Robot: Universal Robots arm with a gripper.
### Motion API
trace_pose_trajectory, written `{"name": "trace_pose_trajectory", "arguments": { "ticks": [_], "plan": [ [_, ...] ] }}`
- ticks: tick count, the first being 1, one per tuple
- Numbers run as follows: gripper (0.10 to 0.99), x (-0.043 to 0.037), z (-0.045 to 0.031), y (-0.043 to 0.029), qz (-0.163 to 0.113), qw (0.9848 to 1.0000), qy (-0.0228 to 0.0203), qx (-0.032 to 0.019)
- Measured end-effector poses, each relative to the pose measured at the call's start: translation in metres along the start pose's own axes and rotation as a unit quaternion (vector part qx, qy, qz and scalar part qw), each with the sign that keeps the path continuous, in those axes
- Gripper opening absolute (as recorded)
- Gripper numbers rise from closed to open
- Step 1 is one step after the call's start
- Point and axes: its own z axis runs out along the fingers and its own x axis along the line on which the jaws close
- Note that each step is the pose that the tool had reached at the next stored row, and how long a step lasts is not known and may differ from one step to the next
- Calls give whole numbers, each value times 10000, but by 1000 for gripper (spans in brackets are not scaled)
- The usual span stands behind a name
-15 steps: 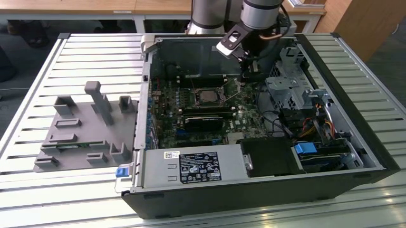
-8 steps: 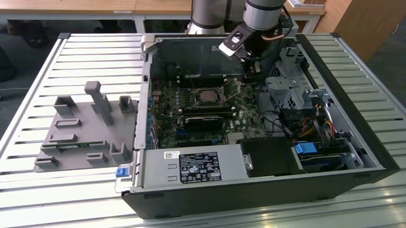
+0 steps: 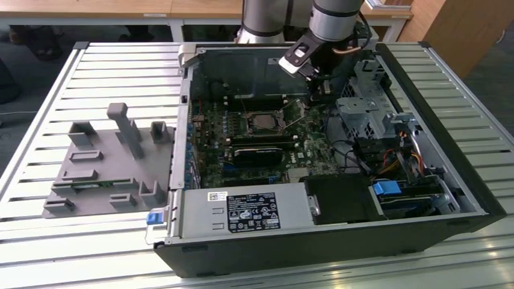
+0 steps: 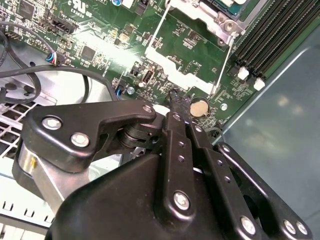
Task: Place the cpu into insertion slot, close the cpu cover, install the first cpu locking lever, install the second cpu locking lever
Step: 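Close the cpu cover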
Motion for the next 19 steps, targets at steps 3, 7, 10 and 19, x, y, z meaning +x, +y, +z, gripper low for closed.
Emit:
{"name": "trace_pose_trajectory", "arguments": {
  "ticks": [3, 7, 10, 19],
  "plan": [
    [106, 0, 30, -1, 0, 10000, 0, 4],
    [106, -1, 44, -8, 0, 10000, -1, 5],
    [106, 0, 44, -47, 0, 10000, 0, 5],
    [106, 1, 40, -183, 0, 10000, 0, 5]
  ]
}}
